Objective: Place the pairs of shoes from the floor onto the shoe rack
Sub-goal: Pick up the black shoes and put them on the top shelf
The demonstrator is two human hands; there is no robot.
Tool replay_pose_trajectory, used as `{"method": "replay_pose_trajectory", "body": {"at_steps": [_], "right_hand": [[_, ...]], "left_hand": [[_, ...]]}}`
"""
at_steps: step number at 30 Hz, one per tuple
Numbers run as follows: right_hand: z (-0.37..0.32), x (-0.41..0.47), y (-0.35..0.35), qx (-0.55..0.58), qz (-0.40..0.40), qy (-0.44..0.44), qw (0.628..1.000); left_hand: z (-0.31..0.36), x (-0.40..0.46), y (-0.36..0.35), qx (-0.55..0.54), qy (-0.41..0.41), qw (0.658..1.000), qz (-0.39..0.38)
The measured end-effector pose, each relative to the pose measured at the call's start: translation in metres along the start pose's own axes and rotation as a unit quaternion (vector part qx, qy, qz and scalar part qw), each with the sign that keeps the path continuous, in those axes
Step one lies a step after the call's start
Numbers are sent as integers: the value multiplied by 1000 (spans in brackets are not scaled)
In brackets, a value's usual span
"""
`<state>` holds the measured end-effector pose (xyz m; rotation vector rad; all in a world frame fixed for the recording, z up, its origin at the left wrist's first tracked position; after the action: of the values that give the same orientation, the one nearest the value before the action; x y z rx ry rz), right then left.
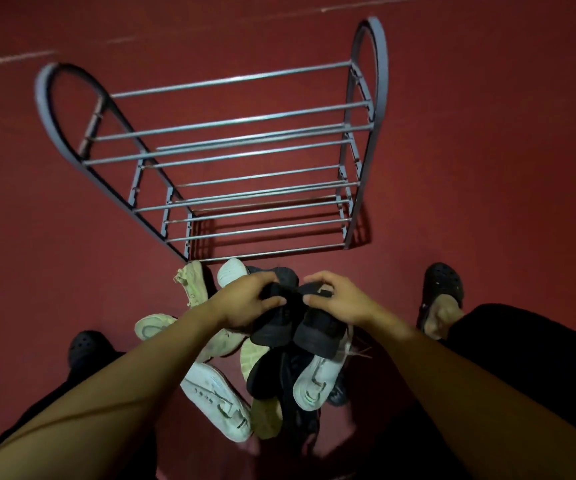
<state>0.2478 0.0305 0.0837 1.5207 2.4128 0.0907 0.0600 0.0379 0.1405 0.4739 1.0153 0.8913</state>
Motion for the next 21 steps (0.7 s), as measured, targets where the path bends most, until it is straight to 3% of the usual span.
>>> {"method": "replay_pose_trajectory", "body": {"at_steps": [6,13,21], "right_hand": [[-100,2,-14,52,-68,-14,996],[-187,-1,-41,34,-138,-20,990],[-269,-13,-46,-91,-58,45,993]], "left_hand": [[10,-52,55,-97,27,995,-19],[34,-119,119,-186,9,982,23],[41,-174,158,-203,1,977,63]]}}
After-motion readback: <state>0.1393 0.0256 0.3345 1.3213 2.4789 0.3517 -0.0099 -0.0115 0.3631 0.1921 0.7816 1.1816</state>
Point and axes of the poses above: each hand's wrist, its own x-axis towards the middle knuckle, its own y-axis out of the back of the hand, z = x × y, the point moved 6 cm from there along x, towards the middle knuckle, and after that the axes turned 15 degrees about y, right-handed, at the moved point
